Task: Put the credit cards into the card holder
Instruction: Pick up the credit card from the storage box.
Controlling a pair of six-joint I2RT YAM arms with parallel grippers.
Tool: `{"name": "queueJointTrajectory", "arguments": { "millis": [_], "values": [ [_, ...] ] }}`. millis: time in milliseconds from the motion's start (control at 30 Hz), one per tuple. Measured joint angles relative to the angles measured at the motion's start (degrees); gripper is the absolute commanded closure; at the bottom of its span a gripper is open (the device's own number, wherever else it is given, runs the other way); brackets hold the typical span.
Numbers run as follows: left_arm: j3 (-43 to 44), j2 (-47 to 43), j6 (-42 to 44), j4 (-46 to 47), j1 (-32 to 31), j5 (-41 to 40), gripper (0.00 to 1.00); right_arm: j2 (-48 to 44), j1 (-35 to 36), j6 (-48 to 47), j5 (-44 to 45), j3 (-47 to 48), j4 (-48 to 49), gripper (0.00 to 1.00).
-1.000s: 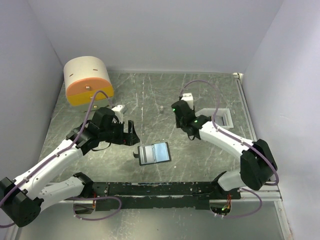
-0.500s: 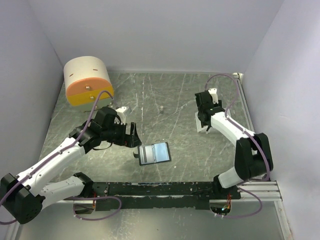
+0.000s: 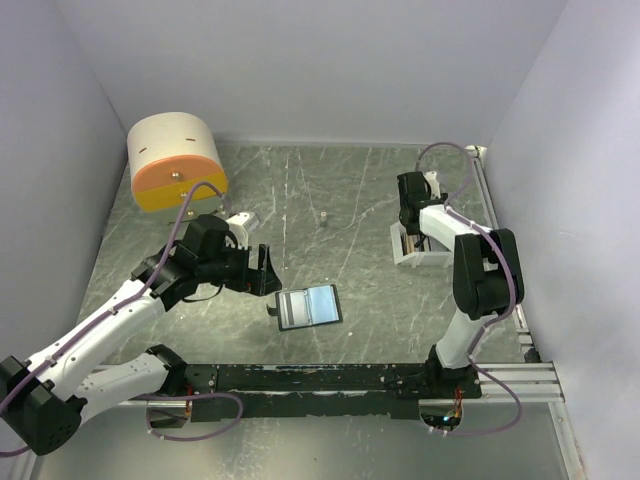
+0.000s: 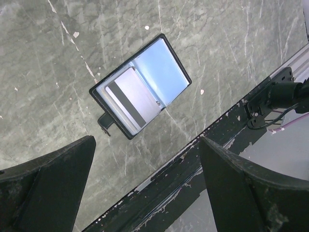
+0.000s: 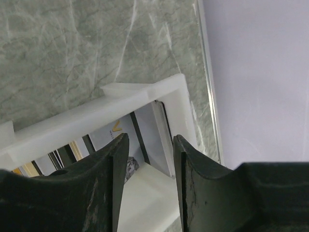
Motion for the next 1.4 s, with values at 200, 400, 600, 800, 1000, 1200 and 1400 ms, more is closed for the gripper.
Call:
{"name": "queueJointTrajectory", "arguments": {
  "millis": [200, 400, 600, 800, 1000, 1200, 1400],
  "values": [
    [0.00, -0.55, 0.00, 0.00, 0.00, -0.02, 0.00, 3.78, -0.15, -1.46, 1.25, 0.37, 0.37, 0.59],
    [0.00, -0.55, 0.04, -0.02, 0.00, -0.02, 0.00, 6.29, -0.17, -3.32, 4.90, 0.66, 1.51, 0.61],
    [0.00, -0.52, 0.17, -0.02, 0.00, -0.02, 0.00, 7.21, -0.17, -4.39, 6.38, 0.66, 2.40, 0.64],
    [0.00, -0.52, 0.22, -0.02, 0.00, -0.02, 0.00, 7.52, -0.35, -5.03, 6.93, 0.66, 2.95, 0.68],
    [0.00, -0.52, 0.22, -0.02, 0.00, -0.02, 0.00, 7.52, -0.66, -5.55, 7.54, 0.66, 3.34, 0.72],
    [0.00, -0.52, 0.22, -0.02, 0.00, -0.02, 0.00, 6.84, -1.09, -5.68, 7.58, 0.66, 3.48, 0.78],
    [0.00, -0.52, 0.22, -0.02, 0.00, -0.04, 0.00, 5.75, -1.38, -5.66, 7.37, 0.61, 3.58, 0.83]
  ]
}}
